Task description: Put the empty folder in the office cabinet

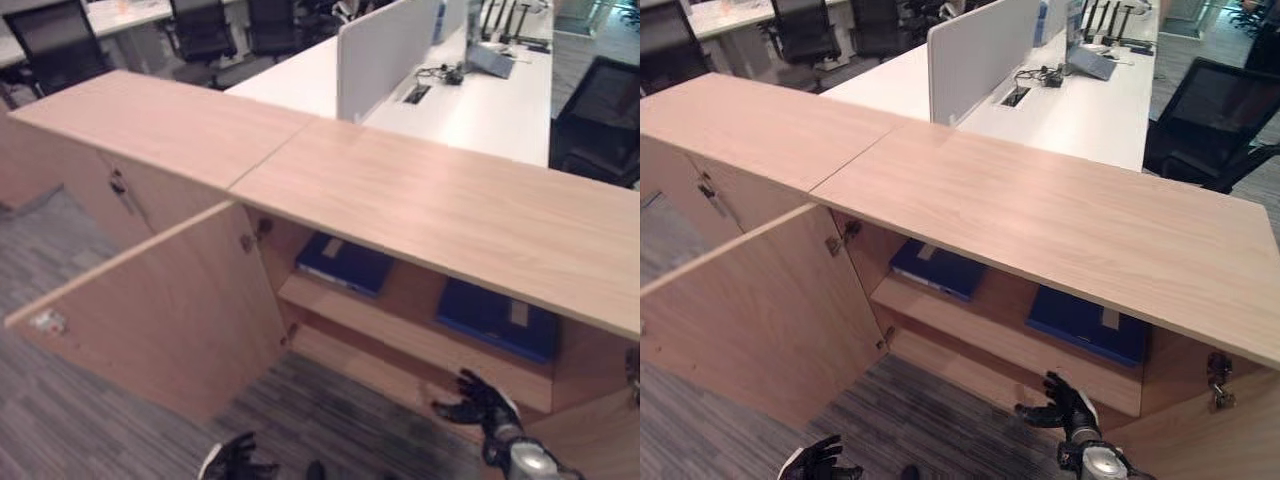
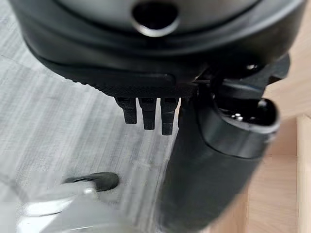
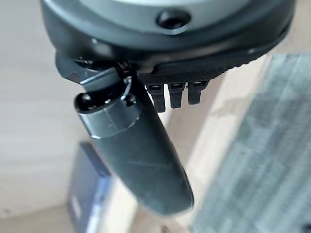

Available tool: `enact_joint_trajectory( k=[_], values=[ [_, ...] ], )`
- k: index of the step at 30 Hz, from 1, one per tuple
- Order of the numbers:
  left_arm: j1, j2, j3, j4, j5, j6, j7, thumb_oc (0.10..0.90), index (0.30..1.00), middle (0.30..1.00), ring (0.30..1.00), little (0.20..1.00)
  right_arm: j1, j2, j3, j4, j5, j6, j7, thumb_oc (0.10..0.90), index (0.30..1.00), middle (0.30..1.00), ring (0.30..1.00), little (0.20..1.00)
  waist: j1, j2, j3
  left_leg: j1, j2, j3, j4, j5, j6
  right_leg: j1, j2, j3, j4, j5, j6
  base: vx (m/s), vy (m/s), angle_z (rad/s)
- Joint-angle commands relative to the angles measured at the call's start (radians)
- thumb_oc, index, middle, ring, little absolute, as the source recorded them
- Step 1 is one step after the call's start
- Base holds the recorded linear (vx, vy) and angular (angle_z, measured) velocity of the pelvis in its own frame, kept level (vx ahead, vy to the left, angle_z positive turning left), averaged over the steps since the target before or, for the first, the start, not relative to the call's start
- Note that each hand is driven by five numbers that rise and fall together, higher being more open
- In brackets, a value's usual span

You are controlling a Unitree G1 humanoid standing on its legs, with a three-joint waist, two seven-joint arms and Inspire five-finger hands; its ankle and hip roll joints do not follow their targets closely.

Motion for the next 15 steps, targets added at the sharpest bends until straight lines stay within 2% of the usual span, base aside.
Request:
enact_joint_trajectory(
  k=[1,2,4,5,6,8,9,10,11,13,15],
  values=[
    [-0.057,0.038,0.023,0.0,-0.043,-0.038,0.006,0.8,0.9,0.9,0.9,0.9,-0.073,-0.061,0.004,-0.105,-0.068,-0.064,0.02,0.8,0.9,0.9,0.9,0.9,0.014,-0.009,-0.001,-0.005,-0.036,-0.048,0.013,-0.055,-0.062,0.06,-0.015,-0.011,-0.017,-0.064,0.077,-0.01,-0.046,0.46],
    [-0.066,0.037,0.021,0.006,-0.048,-0.036,0.005,0.8,0.9,0.9,0.9,0.9,-0.072,-0.068,0.009,-0.097,-0.076,-0.061,0.024,0.8,0.9,0.9,0.9,0.9,0.012,-0.008,0.004,-0.017,-0.039,-0.048,0.034,-0.057,-0.067,0.07,-0.022,-0.025,-0.024,-0.064,0.075,-0.07,-0.038,0.33],
    [-0.083,0.029,0.007,0.003,-0.054,-0.033,-0.002,0.8,0.9,0.9,0.9,0.9,-0.083,-0.085,0.018,-0.076,-0.087,-0.053,0.026,0.8,0.9,0.9,0.9,0.9,-0.003,-0.012,0.026,-0.076,-0.016,0.047,0.116,-0.057,-0.083,0.083,-0.047,-0.055,-0.037,-0.06,0.074,-0.16,0.079,0.82],
    [-0.076,0.029,0.002,-0.004,-0.053,-0.029,-0.02,0.8,0.9,0.9,0.9,0.9,-0.106,-0.107,0.036,-0.047,-0.109,-0.038,0.034,0.8,0.9,0.9,0.9,0.9,-0.018,-0.015,0.038,-0.097,0.085,0.203,0.143,-0.034,-0.092,0.093,-0.079,-0.085,-0.05,-0.048,0.078,-0.18,0.163,0.96],
    [-0.07,0.036,0.004,0.0,-0.044,-0.025,-0.029,0.8,0.9,0.9,0.9,0.9,-0.105,-0.105,0.037,-0.041,-0.104,-0.034,0.042,0.8,0.9,0.9,0.9,0.9,-0.022,-0.017,0.036,-0.088,0.129,0.247,0.139,-0.022,-0.096,0.099,-0.089,-0.096,-0.056,-0.04,0.083,-0.13,0.145,1.06],
    [-0.056,0.05,0.005,0.03,-0.01,-0.018,-0.029,0.8,0.9,0.9,0.9,0.9,-0.099,-0.092,0.027,-0.016,-0.079,-0.029,0.051,0.8,0.9,0.9,0.9,0.9,-0.021,-0.018,0.02,-0.07,0.179,0.249,0.108,0.004,-0.113,0.116,-0.094,-0.103,-0.063,-0.038,0.087,0.05,0.092,0.79],
    [-0.053,0.054,0.008,0.046,-0.003,-0.016,-0.027,0.8,0.9,0.9,0.9,0.9,-0.094,-0.088,0.022,-0.014,-0.067,-0.027,0.056,0.8,0.9,0.9,0.9,0.9,-0.019,-0.017,0.014,-0.068,0.196,0.226,0.091,0.02,-0.122,0.119,-0.095,-0.102,-0.057,-0.044,0.086,0.15,0.215,0.45],
    [-0.05,0.064,0.019,0.073,0.011,-0.011,-0.02,0.8,0.9,0.9,0.9,0.9,-0.091,-0.08,0.014,0.011,-0.05,-0.027,0.06,0.8,0.9,0.9,0.9,0.9,-0.008,-0.019,0.009,-0.078,0.239,0.184,0.064,0.049,-0.142,0.125,-0.106,-0.103,-0.044,-0.06,0.091,0.11,0.169,0.45],
    [-0.05,0.064,0.019,0.073,0.011,-0.011,-0.02,0.8,0.9,0.9,0.9,0.9,-0.091,-0.08,0.014,0.012,-0.05,-0.028,0.06,0.8,0.9,0.9,0.9,0.9,-0.01,-0.02,0.01,-0.077,0.239,0.182,0.063,0.049,-0.142,0.126,-0.106,-0.105,-0.042,-0.063,0.091,0.11,0.197,0.44],
    [-0.056,0.076,0.037,0.108,0.017,0.002,-0.015,0.8,0.9,0.9,0.9,0.9,-0.097,-0.076,0.016,0.03,-0.043,-0.021,0.056,0.8,0.9,0.9,0.9,0.9,-0.002,-0.025,0.013,-0.09,0.299,0.178,0.027,0.074,-0.154,0.132,-0.126,-0.114,-0.015,-0.083,0.1,0.1,0.199,0.31],
    [-0.053,0.076,0.04,0.115,0.02,0.006,-0.015,0.8,0.9,0.9,0.9,0.9,-0.097,-0.072,0.013,0.035,-0.039,-0.018,0.057,0.8,0.9,0.9,0.9,0.9,-0.002,-0.024,0.012,-0.089,0.312,0.186,0.021,0.081,-0.16,0.134,-0.132,-0.119,-0.009,-0.085,0.104,0.09,0.192,0.18]
  ],
)
